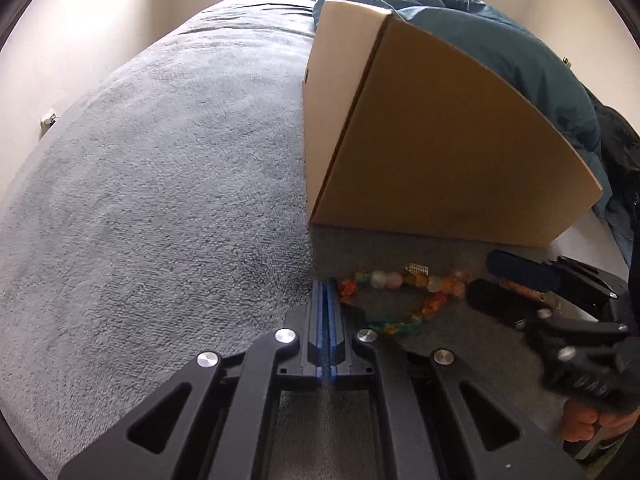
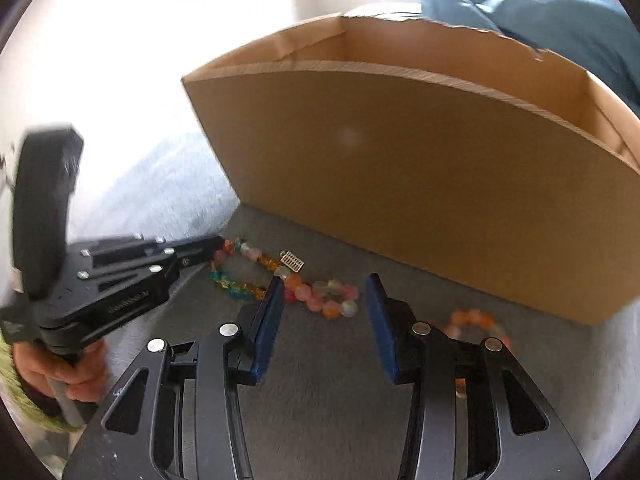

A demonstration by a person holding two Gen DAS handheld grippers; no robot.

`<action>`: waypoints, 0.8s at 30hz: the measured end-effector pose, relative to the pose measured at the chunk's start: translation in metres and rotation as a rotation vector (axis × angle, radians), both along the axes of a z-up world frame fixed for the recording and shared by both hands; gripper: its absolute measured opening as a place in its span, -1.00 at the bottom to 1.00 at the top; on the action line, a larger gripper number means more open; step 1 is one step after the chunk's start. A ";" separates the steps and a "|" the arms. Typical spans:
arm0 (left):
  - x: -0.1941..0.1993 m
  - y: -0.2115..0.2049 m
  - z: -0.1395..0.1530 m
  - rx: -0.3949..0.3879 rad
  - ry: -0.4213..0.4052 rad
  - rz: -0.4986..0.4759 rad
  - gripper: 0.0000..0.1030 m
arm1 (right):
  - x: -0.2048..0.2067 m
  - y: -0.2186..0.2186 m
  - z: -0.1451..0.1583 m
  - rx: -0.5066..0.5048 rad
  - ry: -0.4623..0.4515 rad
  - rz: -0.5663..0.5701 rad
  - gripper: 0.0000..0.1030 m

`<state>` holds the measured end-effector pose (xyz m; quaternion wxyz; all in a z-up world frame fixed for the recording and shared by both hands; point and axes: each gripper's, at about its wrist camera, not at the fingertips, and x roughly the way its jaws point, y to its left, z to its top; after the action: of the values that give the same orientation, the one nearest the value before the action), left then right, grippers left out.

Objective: Organize jewelry
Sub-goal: 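Move both open tools back to the multicolour bead bracelet, then close both tools on the multicolour bead bracelet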

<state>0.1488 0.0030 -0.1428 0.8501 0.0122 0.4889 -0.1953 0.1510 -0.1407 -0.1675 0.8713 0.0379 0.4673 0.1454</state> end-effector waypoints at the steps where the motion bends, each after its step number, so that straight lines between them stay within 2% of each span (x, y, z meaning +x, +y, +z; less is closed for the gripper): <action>1: 0.004 0.000 0.001 0.001 0.000 -0.001 -0.97 | 0.003 0.005 -0.005 -0.030 0.008 0.012 -0.21; 5: 0.005 -0.002 0.003 -0.035 0.025 0.007 -0.90 | 0.007 0.007 -0.015 -0.063 0.029 0.014 -0.38; 6: 0.006 0.001 0.004 -0.053 0.032 0.009 -0.86 | 0.007 0.006 -0.014 -0.058 0.029 0.009 -0.48; 7: 0.004 0.004 0.005 -0.085 0.042 0.011 -0.77 | 0.006 0.004 -0.013 -0.051 0.032 0.001 -0.61; 9: 0.002 0.006 0.007 -0.121 0.052 0.012 -0.65 | 0.006 -0.002 -0.010 -0.018 0.043 -0.012 -0.70; 10: 0.000 0.008 0.008 -0.128 0.052 0.011 -0.55 | 0.005 -0.005 -0.010 0.002 0.052 -0.021 -0.85; 14: -0.016 0.009 0.011 -0.138 0.041 -0.016 -0.26 | 0.002 -0.018 -0.007 0.099 0.089 -0.051 -0.85; 21: -0.045 -0.004 0.024 -0.164 0.005 -0.130 -0.25 | -0.005 -0.041 -0.015 0.234 0.146 -0.101 -0.85; 24: -0.051 -0.011 0.017 -0.100 -0.016 -0.154 -0.25 | -0.008 -0.046 -0.018 0.264 0.159 -0.106 -0.85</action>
<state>0.0974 -0.0080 -0.1254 0.8359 0.0089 0.4695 -0.2842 0.1427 -0.1871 -0.1857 0.8255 0.1880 0.5089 0.1556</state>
